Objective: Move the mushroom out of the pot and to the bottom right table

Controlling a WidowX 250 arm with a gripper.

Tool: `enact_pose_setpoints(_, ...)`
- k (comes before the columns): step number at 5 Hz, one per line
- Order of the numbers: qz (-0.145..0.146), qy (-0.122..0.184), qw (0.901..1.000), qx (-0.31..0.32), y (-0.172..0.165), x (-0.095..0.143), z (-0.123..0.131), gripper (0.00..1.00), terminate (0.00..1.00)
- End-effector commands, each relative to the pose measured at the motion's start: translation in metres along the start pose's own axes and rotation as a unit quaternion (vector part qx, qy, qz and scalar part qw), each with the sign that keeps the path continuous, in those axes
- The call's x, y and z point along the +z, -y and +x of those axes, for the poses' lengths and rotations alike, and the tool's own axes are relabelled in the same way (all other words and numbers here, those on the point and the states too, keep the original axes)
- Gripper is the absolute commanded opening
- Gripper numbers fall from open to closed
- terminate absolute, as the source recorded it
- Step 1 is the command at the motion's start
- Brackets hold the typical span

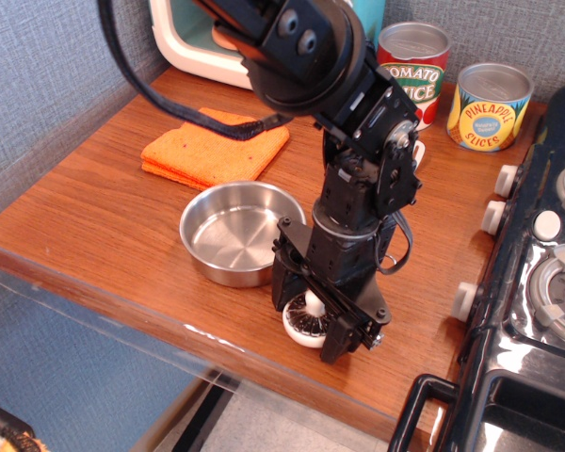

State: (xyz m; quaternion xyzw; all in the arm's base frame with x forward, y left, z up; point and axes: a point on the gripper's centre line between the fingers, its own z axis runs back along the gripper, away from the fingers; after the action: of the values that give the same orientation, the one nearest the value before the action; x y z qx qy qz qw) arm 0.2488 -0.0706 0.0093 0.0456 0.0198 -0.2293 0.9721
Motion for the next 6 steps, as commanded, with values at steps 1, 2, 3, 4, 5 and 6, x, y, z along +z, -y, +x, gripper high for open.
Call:
enact_pose_setpoints(1,-0.001,0.041,0.9992,0.002,-0.002,0.027,-0.002,1.00,0.00)
enact_pose_setpoints(2,-0.020,0.091,0.9957,0.006,0.000,0.062,-0.003,1.00,0.00)
enact_pose_setpoints(3,-0.054,0.134,0.9894,0.017,0.000,0.093,-0.003,1.00,0.00)
enact_pose_setpoints(4,-0.036,0.134,0.9875,0.075,-0.015,0.122,-0.009,1.00,0.00)
enact_pose_setpoints(5,-0.022,0.105,0.9828,0.150,-0.038,0.121,-0.020,1.00,0.00)
enact_pose_setpoints(6,-0.023,0.083,0.9825,0.165,-0.047,0.110,-0.023,1.00,0.00)
